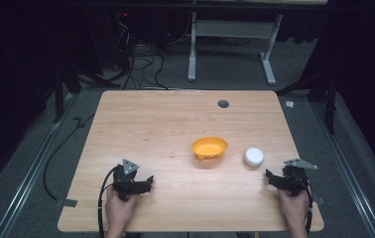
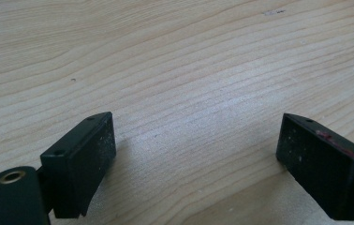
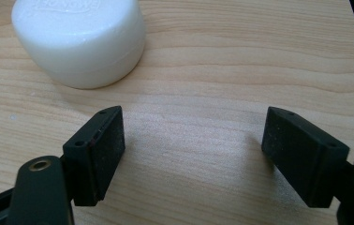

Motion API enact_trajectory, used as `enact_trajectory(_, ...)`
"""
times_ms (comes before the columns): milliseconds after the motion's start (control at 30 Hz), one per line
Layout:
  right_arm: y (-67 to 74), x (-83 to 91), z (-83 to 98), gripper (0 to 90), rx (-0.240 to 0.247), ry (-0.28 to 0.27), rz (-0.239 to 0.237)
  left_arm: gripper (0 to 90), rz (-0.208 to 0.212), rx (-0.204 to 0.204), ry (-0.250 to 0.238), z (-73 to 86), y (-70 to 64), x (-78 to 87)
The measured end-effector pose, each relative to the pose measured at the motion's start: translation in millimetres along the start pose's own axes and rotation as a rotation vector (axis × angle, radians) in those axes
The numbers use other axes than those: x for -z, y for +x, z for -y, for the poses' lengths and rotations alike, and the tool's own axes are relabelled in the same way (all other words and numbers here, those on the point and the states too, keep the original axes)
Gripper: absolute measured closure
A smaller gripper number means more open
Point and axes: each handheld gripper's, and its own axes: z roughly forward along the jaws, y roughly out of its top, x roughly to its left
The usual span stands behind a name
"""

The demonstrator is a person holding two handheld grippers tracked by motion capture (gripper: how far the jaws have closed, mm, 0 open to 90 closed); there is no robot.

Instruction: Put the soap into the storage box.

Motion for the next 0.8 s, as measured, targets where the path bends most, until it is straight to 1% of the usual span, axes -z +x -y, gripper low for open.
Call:
enact_trajectory(500, -0.2, -0.1, -0.1, 22.1, 0.000, 0.000, -0.004, 12.3, -0.003, 0.001, 0.000, -0.1, 0.1, 0.0)
enact_trajectory(800, -1.4, -0.5, -0.6, 22.0, 0.010, 0.000, -0.015, 12.3, -0.002, 0.002, 0.000, -0.1, 0.0, 0.0)
